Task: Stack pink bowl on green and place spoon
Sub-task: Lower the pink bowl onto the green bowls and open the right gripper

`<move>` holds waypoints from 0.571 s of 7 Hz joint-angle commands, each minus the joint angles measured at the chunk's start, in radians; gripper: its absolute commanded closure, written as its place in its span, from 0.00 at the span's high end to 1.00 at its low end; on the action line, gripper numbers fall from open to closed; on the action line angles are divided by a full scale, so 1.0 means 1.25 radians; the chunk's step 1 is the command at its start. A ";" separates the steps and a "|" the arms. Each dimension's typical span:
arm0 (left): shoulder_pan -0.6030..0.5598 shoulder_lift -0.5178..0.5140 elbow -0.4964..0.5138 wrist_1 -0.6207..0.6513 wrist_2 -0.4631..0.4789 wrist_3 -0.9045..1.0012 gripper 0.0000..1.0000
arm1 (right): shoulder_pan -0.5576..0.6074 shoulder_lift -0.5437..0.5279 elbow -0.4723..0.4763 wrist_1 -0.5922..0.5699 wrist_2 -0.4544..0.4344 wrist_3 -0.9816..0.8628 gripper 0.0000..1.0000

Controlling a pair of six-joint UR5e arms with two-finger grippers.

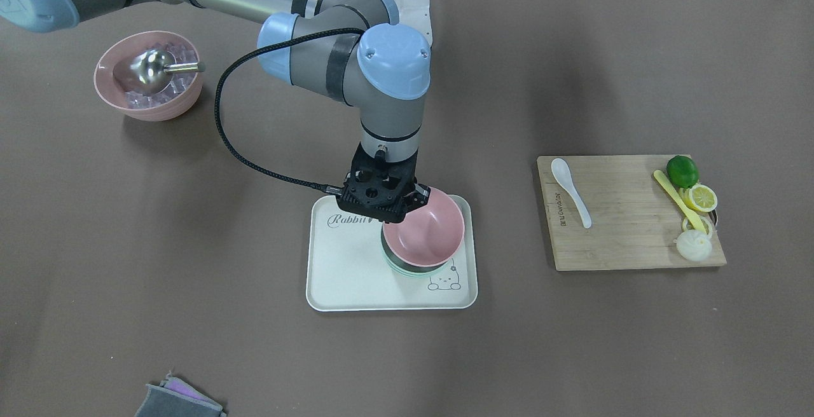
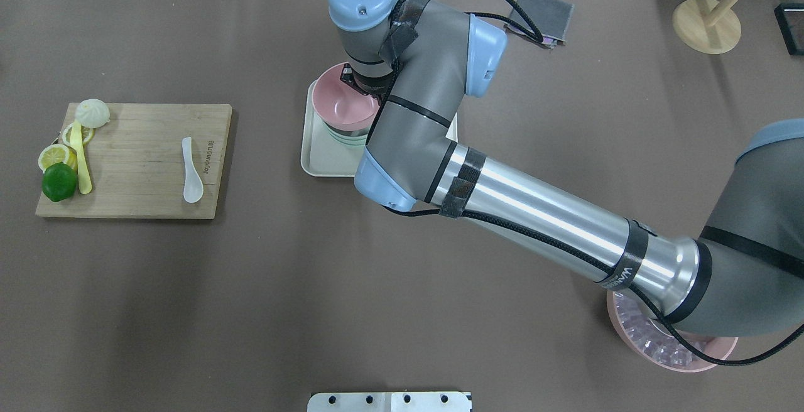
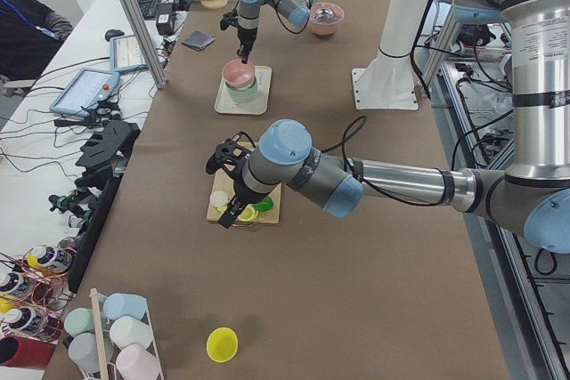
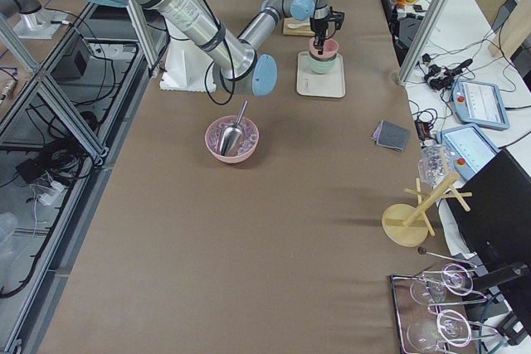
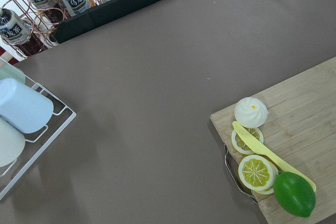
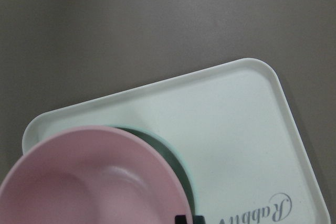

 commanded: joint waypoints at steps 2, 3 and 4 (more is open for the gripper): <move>-0.001 0.000 0.000 0.000 0.000 0.000 0.98 | -0.005 -0.018 -0.003 0.054 -0.015 0.002 0.00; 0.000 0.000 0.000 0.000 0.000 0.000 0.98 | -0.005 -0.021 -0.003 0.054 -0.017 0.000 0.00; 0.000 0.000 -0.001 0.000 0.000 0.000 0.98 | -0.006 -0.029 -0.003 0.054 -0.017 0.002 0.00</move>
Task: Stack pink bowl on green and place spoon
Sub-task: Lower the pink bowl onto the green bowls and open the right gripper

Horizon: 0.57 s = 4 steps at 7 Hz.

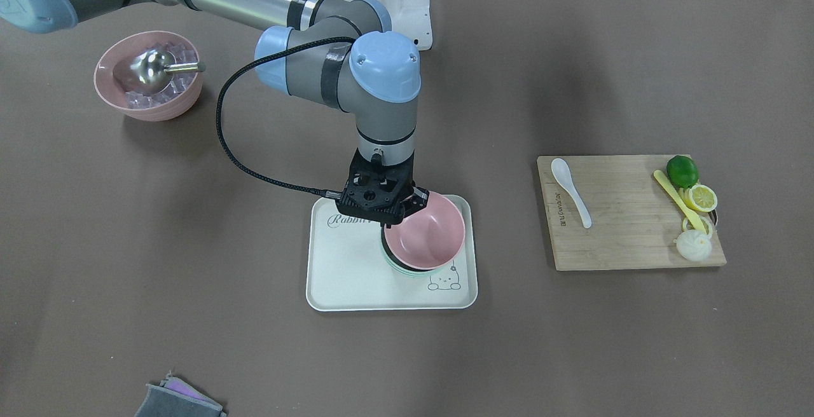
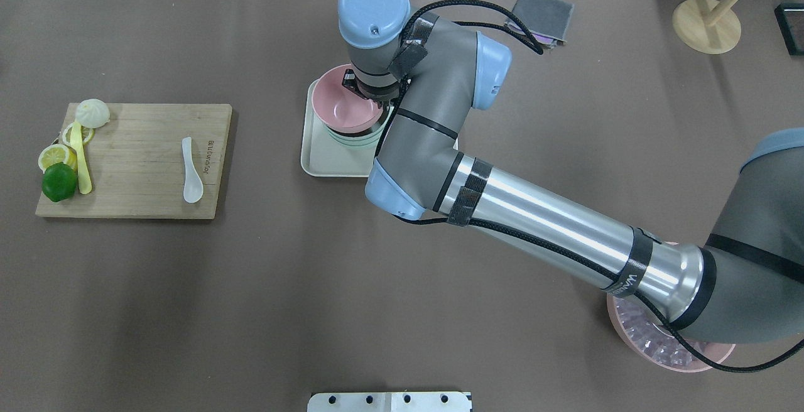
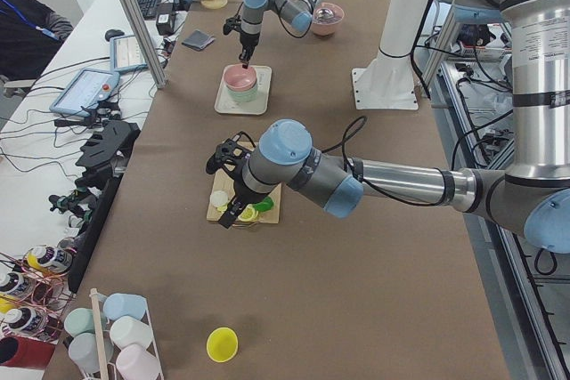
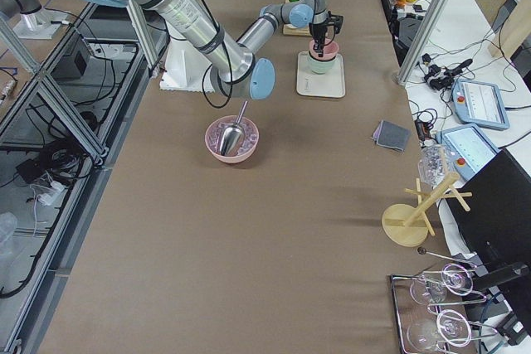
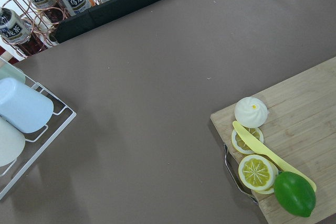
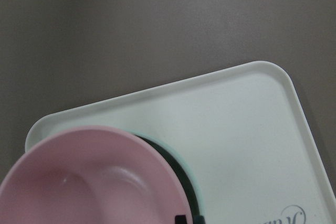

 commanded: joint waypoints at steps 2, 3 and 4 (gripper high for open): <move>0.000 0.000 -0.002 -0.001 -0.002 0.000 0.98 | -0.006 -0.013 0.000 0.002 -0.003 -0.001 0.00; 0.000 0.000 -0.002 0.000 -0.002 0.000 0.98 | -0.005 -0.013 0.000 0.002 -0.003 -0.001 0.00; 0.000 0.000 -0.002 0.000 -0.002 0.000 0.98 | -0.006 -0.011 0.000 0.002 -0.003 0.003 0.00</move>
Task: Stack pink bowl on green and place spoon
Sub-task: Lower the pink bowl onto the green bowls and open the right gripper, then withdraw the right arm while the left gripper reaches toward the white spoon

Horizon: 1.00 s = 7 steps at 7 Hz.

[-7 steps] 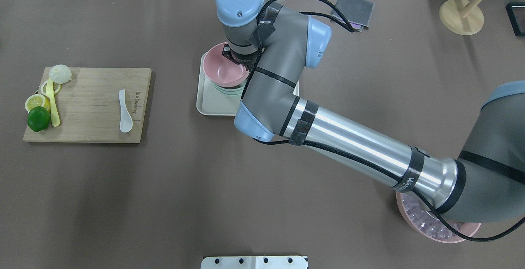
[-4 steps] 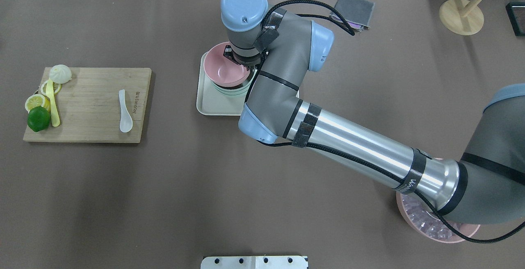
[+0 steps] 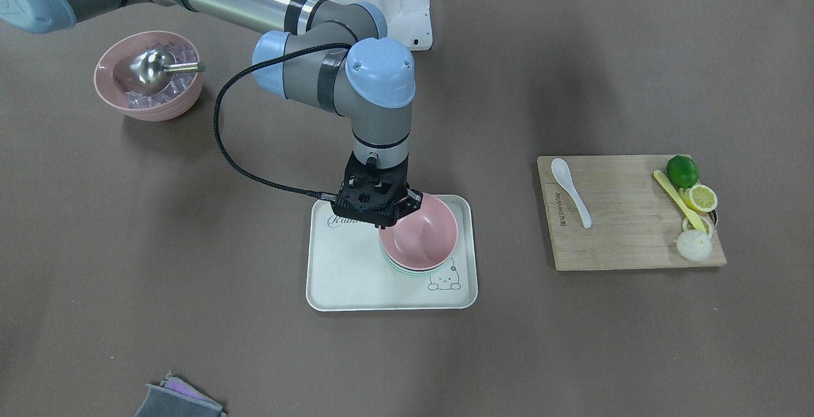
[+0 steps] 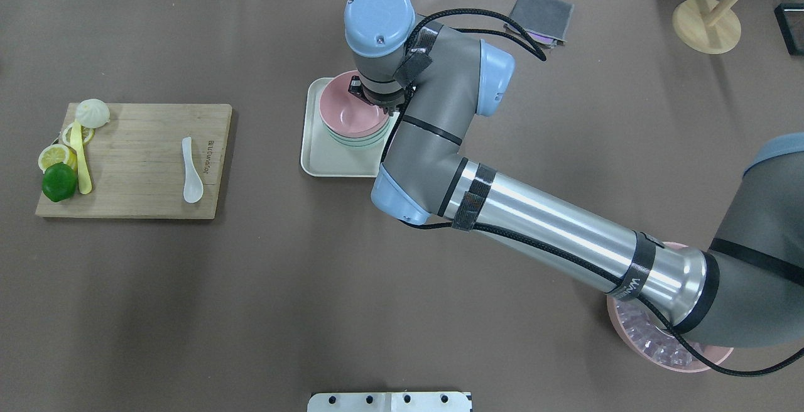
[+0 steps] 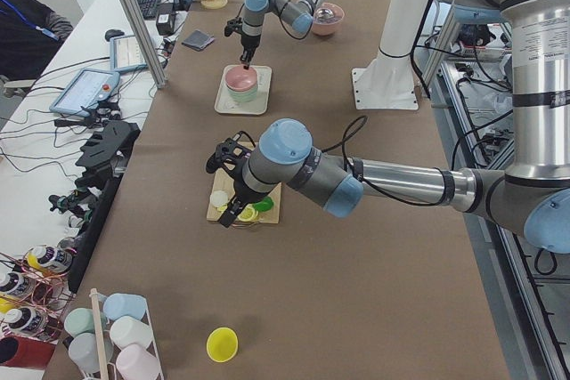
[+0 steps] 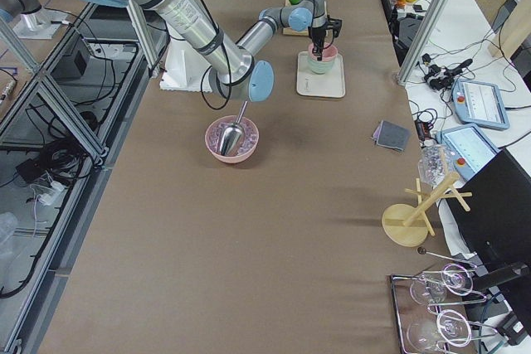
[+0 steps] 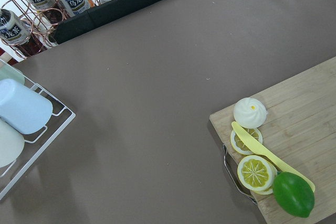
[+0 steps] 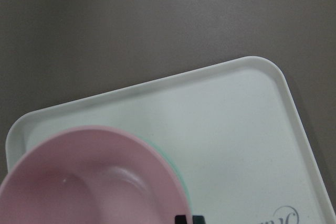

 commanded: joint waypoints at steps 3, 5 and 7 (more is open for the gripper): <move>0.000 -0.001 0.000 0.000 0.000 -0.001 0.98 | -0.002 -0.015 0.000 0.068 0.000 0.032 0.05; 0.000 -0.001 0.000 0.000 0.000 -0.006 0.98 | -0.006 -0.021 0.000 0.082 -0.049 0.035 0.99; 0.002 -0.012 0.000 0.012 -0.009 -0.046 0.99 | 0.049 -0.018 0.007 0.091 0.024 0.003 1.00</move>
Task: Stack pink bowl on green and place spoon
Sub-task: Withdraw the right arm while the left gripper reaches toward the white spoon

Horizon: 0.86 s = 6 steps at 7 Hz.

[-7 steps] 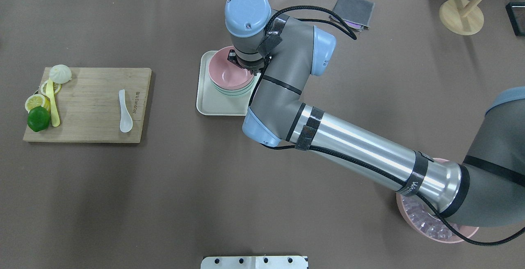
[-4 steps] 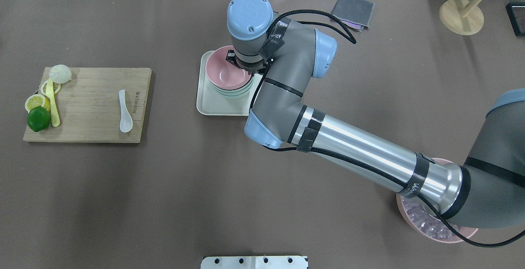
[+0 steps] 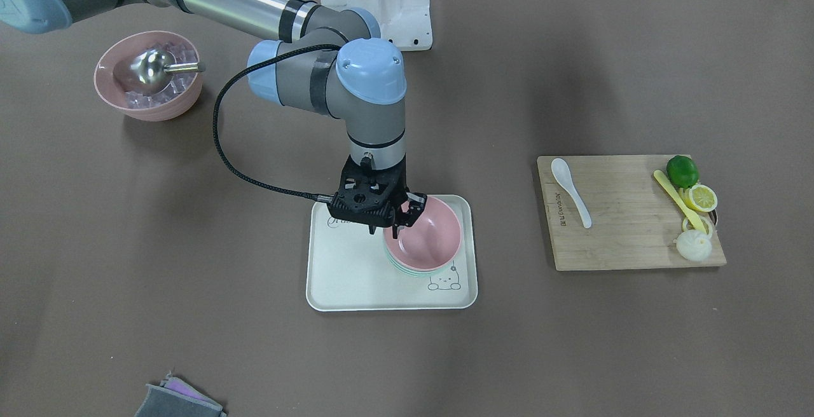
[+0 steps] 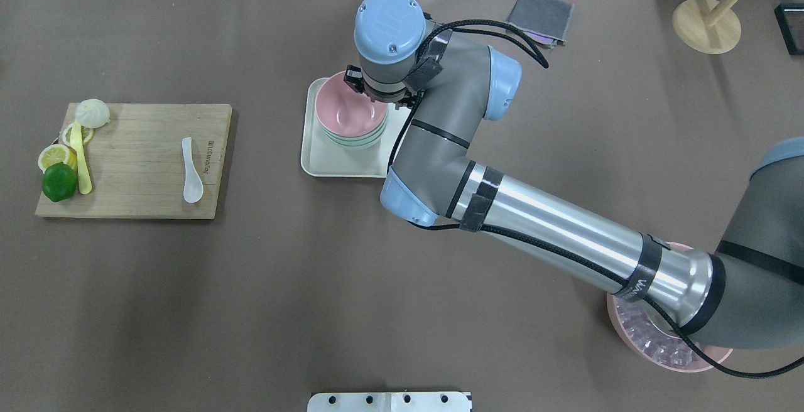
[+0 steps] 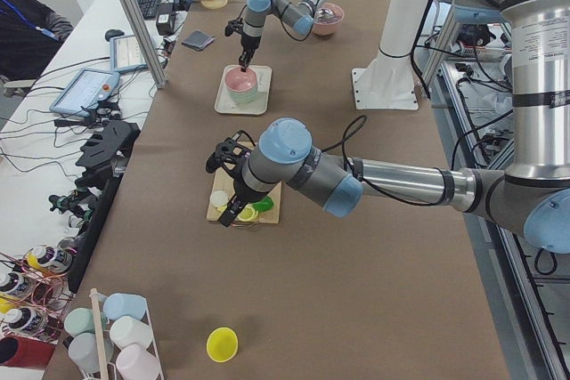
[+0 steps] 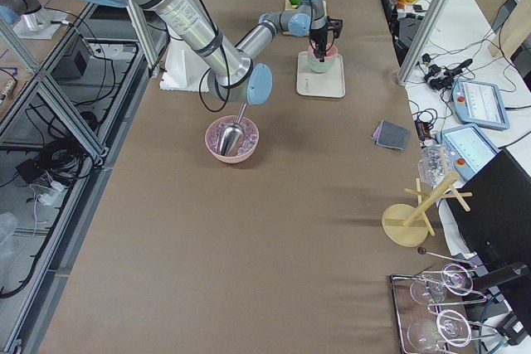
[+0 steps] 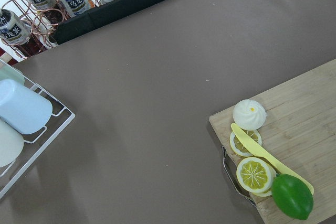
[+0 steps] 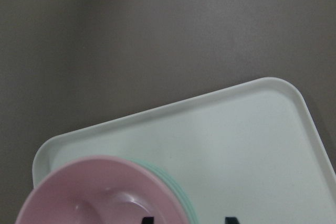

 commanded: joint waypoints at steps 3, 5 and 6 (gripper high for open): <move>0.082 -0.045 -0.004 0.001 -0.029 -0.353 0.99 | 0.198 -0.153 0.114 0.006 0.269 -0.311 1.00; 0.201 -0.094 -0.004 0.001 0.025 -0.559 0.99 | 0.298 -0.339 0.262 0.007 0.364 -0.485 1.00; 0.300 -0.122 -0.005 0.000 0.097 -0.697 0.98 | 0.344 -0.409 0.315 0.003 0.361 -0.530 1.00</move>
